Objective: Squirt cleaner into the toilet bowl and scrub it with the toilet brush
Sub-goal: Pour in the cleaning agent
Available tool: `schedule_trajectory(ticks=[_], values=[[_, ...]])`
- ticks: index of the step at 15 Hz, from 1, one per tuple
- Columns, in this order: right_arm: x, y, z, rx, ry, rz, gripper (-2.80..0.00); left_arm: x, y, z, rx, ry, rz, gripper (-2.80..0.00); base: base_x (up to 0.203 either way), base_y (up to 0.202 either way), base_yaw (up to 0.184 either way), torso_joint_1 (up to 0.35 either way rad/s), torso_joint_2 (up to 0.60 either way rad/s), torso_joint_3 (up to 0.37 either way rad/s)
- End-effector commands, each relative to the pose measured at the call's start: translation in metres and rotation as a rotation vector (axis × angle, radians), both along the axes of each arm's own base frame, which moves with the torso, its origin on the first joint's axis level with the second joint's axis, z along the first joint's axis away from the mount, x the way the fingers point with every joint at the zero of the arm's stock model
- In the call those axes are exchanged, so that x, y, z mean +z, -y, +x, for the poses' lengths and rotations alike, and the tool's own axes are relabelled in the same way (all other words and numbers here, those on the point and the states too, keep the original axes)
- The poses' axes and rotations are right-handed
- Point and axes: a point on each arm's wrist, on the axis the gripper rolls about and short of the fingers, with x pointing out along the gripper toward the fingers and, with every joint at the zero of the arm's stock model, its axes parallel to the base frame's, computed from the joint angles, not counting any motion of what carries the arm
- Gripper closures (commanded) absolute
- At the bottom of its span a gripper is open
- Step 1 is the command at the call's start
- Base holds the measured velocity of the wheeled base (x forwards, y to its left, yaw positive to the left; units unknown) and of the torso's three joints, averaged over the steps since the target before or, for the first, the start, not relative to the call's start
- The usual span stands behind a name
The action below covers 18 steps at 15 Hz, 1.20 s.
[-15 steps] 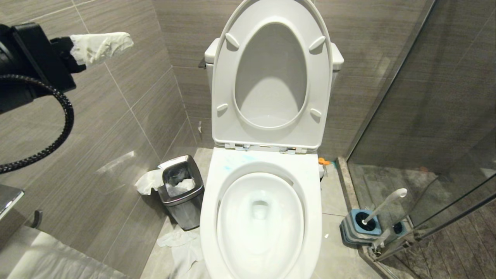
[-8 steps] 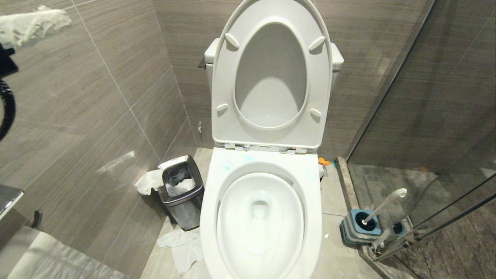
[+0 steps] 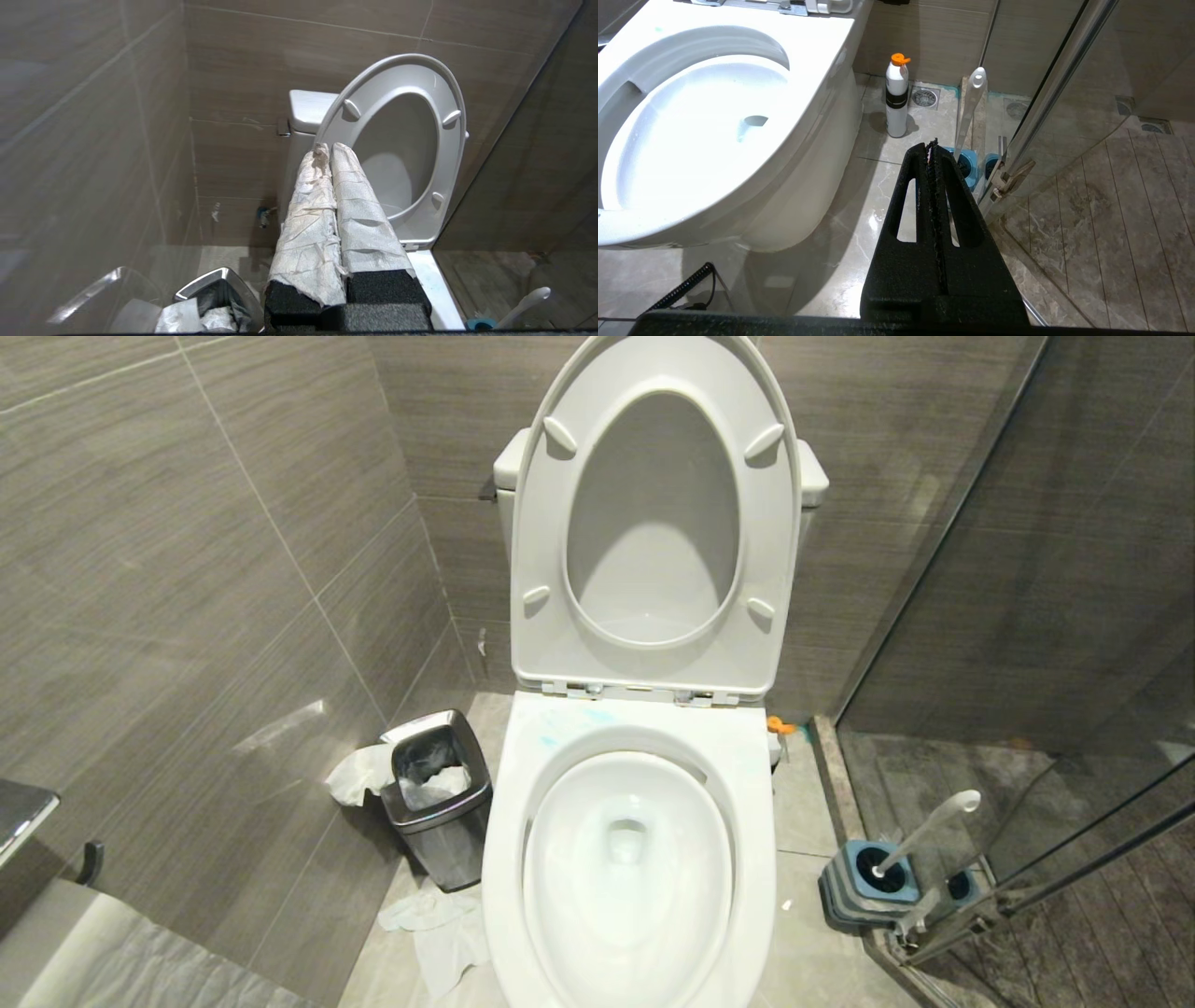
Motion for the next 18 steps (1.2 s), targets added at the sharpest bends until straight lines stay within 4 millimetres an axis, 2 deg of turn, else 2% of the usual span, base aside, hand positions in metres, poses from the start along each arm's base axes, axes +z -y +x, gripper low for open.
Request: schedule_trajectory(ticks=[1, 5, 8, 11, 18], values=[[0.000, 0.000, 0.000, 0.000, -0.001, 0.000, 0.00, -0.006, -0.011, -0.051, 0.030, 0.079, -0.012, 0.00, 0.000, 0.000, 0.000, 0.000, 0.00, 0.000], [0.000, 0.000, 0.000, 0.000, -0.001, 0.000, 0.00, -0.029, -0.014, -0.099, 0.062, 0.075, -0.015, 0.00, 0.000, 0.000, 0.000, 0.000, 0.00, 0.000], [0.000, 0.000, 0.000, 0.000, -0.001, 0.000, 0.00, -0.051, -0.009, -0.123, 0.064, 0.064, 0.007, 0.00, 0.000, 0.000, 0.000, 0.000, 0.00, 0.000], [0.000, 0.000, 0.000, 0.002, -0.001, 0.000, 0.00, -0.072, -0.006, -0.136, 0.080, 0.055, 0.016, 0.00, 0.000, 0.000, 0.000, 0.000, 0.00, 0.000], [0.000, 0.000, 0.000, 0.000, -0.001, 0.000, 0.00, -0.132, -0.005, -0.147, 0.102, 0.048, 0.024, 0.00, 0.000, 0.000, 0.000, 0.000, 0.00, 0.000]])
